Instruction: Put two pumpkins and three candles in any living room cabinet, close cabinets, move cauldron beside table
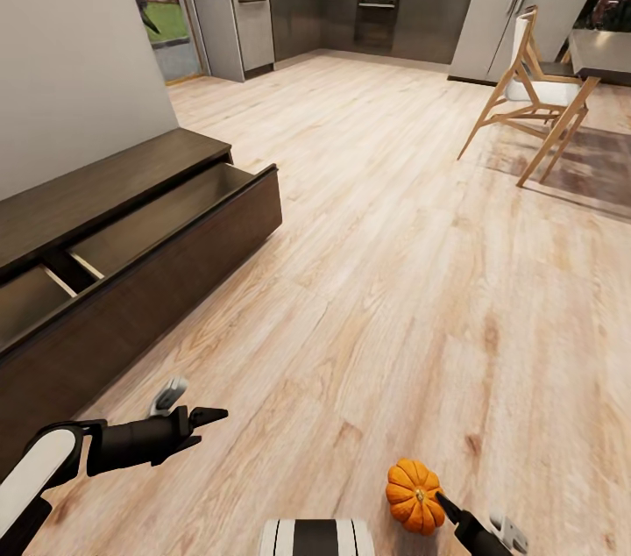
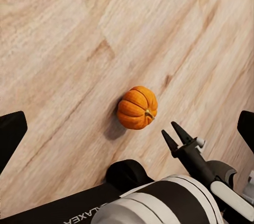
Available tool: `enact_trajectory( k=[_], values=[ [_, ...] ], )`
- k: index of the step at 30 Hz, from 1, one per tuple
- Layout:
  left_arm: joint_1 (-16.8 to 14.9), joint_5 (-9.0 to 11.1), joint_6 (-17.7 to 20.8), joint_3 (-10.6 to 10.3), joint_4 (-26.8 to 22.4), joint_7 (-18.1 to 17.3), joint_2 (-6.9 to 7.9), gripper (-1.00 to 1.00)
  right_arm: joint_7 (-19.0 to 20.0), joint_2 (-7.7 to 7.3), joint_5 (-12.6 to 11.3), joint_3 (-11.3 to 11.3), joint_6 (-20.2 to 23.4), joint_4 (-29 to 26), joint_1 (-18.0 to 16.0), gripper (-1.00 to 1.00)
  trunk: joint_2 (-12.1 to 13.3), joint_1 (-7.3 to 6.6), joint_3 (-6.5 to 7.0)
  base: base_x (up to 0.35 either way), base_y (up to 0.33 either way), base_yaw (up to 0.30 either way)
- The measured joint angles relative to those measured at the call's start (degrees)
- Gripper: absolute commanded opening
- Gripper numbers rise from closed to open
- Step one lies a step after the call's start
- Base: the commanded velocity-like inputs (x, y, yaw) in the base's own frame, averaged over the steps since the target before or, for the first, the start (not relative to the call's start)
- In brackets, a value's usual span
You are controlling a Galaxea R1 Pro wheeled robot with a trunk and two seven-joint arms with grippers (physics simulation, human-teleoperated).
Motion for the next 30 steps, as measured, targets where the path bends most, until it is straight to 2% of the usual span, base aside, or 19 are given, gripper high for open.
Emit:
enact_trajectory(
  k=[5, 12, 18, 30],
  values=[
    [-0.02, 0.03, 0.00, 0.00, 0.00, -0.03, -0.01, 1.00, 2.48, -0.03, 0.16, -0.04, 3.42, 0.08, 0.00, 1.00, 0.00, 0.00, 0.00, 0.000, 0.000, 0.000],
    [0.00, 0.01, 0.00, 0.00, 0.02, -0.01, -0.03, 1.00, 2.91, -0.04, -0.49, -0.29, 5.09, 0.12, -0.01, 1.00, 0.00, 0.00, 0.00, 0.000, 0.000, 0.000],
    [0.00, 0.02, 0.00, 0.00, 0.03, -0.01, -0.02, 1.00, 2.81, -0.03, -2.53, -0.68, 5.51, 0.12, -0.01, 1.00, -0.08, 0.16, -1.32, 0.000, 0.000, 0.000],
    [0.00, 0.00, 0.00, 0.00, 0.00, 0.00, -0.02, 1.00, 2.87, 0.09, -2.91, -0.77, 5.90, 0.12, -0.01, 1.00, -0.20, 0.39, -3.32, 0.000, 0.000, 0.000]
  ],
)
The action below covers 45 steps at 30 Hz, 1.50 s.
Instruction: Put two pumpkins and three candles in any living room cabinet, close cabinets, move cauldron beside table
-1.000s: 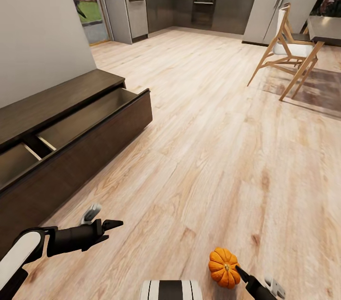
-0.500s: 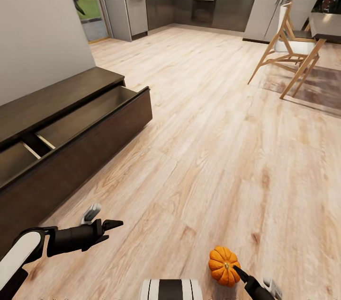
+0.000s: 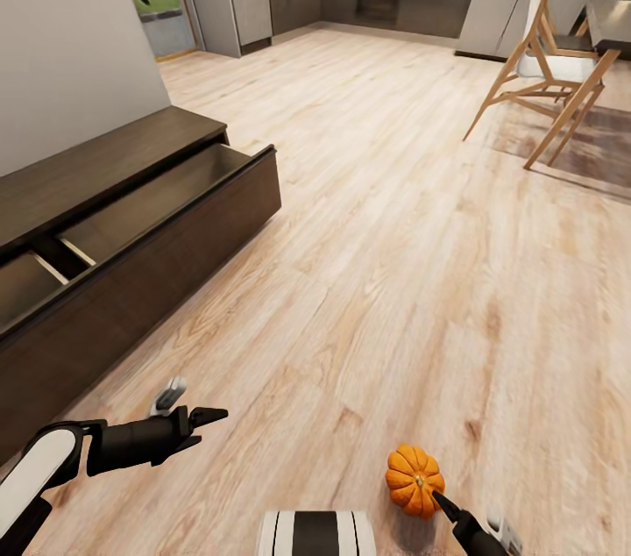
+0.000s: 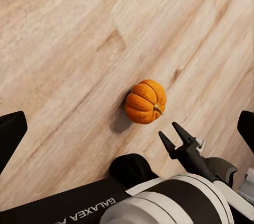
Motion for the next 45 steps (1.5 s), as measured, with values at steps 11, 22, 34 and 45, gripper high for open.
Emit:
enact_trajectory(
  k=[11, 22, 34, 45],
  values=[
    [0.00, 0.04, 0.00, 0.00, 0.00, -0.06, 0.02, 1.00, 0.34, 0.05, -3.33, 0.06, 0.02, -0.02, 0.00, 1.00, -0.11, 0.20, -1.78, 0.000, 0.000, 0.000],
    [0.00, 0.04, 0.00, 0.00, 0.00, -0.02, 0.06, 1.00, 1.61, -0.15, -8.59, 0.17, 0.04, -0.03, 0.00, 1.00, -0.19, 0.36, -3.11, 0.000, 0.000, 0.000],
    [0.07, 0.14, 0.02, -0.18, -0.36, -9.25, 0.86, 1.00, 1.86, -0.18, -10.29, 0.24, -0.02, -0.01, 0.00, 1.00, -0.26, 0.49, -4.22, 0.000, 0.000, 0.000],
    [0.18, 0.62, 0.04, -0.18, -0.19, -13.04, 1.82, 1.00, 1.86, -0.12, -10.32, 0.24, -0.04, -0.01, 0.00, 1.00, -0.26, 0.47, -4.22, 0.029, 0.013, 0.000]
  ],
)
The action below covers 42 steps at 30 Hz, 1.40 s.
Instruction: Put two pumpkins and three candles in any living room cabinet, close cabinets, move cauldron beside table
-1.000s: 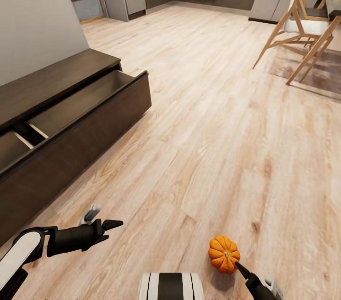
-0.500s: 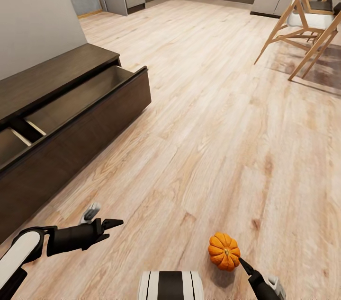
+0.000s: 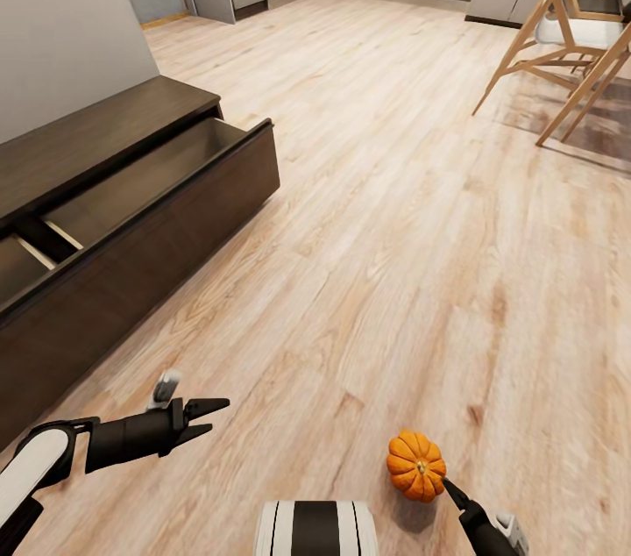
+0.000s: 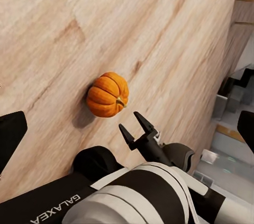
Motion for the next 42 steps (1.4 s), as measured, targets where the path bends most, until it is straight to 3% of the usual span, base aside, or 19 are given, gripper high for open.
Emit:
enact_trajectory(
  k=[22, 34, 42],
  values=[
    [-0.01, 0.01, -0.03, -0.09, 0.24, 0.02, -0.08, 1.00, -0.08, 0.19, 0.09, -0.01, -0.03, 0.03, 0.00, 1.00, 0.00, 0.02, 0.00, 0.057, 0.014, 0.000],
    [-0.01, 0.02, -0.02, -0.09, 0.24, -0.03, -0.08, 1.00, -0.08, 0.17, 0.09, -0.01, -0.08, 0.08, 0.00, 1.00, -0.07, 0.14, -1.11, 0.000, 0.000, 0.000],
    [0.00, -0.01, -0.01, -0.09, 0.24, -0.02, -0.08, 1.00, -0.14, 0.17, 0.09, 0.00, -0.08, 0.09, 0.00, 1.00, -0.17, 0.35, -2.87, 0.000, 0.000, 0.000]
  ],
)
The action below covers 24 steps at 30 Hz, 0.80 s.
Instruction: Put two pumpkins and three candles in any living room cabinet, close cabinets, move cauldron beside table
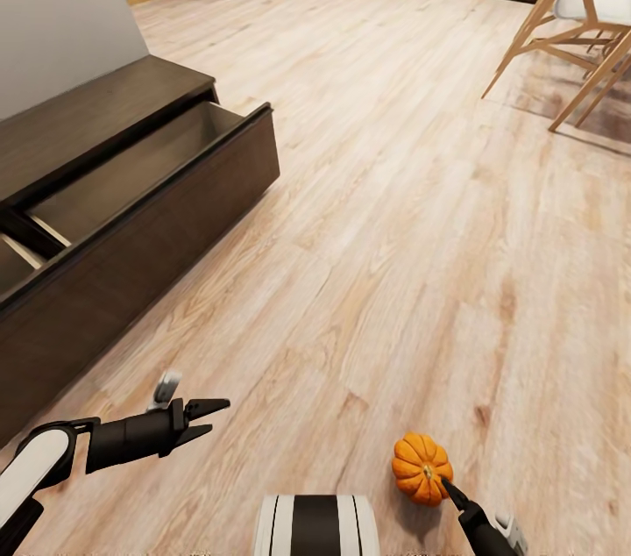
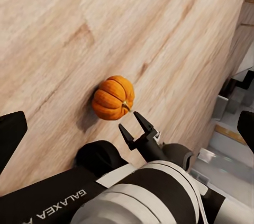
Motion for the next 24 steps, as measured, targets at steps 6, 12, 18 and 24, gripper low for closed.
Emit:
enact_trajectory(
  k=[6, 12, 18, 24],
  values=[
    [0.00, 0.03, 0.00, 0.00, 0.00, -0.01, 0.00, 1.00, -0.03, 0.00, 0.00, 0.00, -0.01, 0.00, 0.00, 1.00, -0.04, 0.07, -0.67, 0.000, 0.000, 0.000],
    [0.00, 0.02, -0.04, 0.00, 0.00, 0.00, 0.00, 1.00, -0.03, 0.03, 0.00, -0.01, -0.08, 0.00, 0.00, 1.00, -0.08, 0.15, -1.34, 0.000, 0.000, 0.000],
    [0.00, 0.00, 0.00, 0.00, 0.00, 0.00, 0.00, 1.00, -0.03, 0.08, 0.00, -0.01, -0.10, 0.00, 0.00, 1.00, -0.13, 0.26, -2.22, 0.000, 0.000, 0.000],
    [0.00, 0.00, -0.03, 0.00, 0.00, 0.01, 0.00, 1.00, -0.03, 0.09, 0.00, -0.01, -0.12, 0.00, 0.00, 1.00, -0.17, 0.33, -2.88, 0.000, 0.000, 0.000]
  ],
)
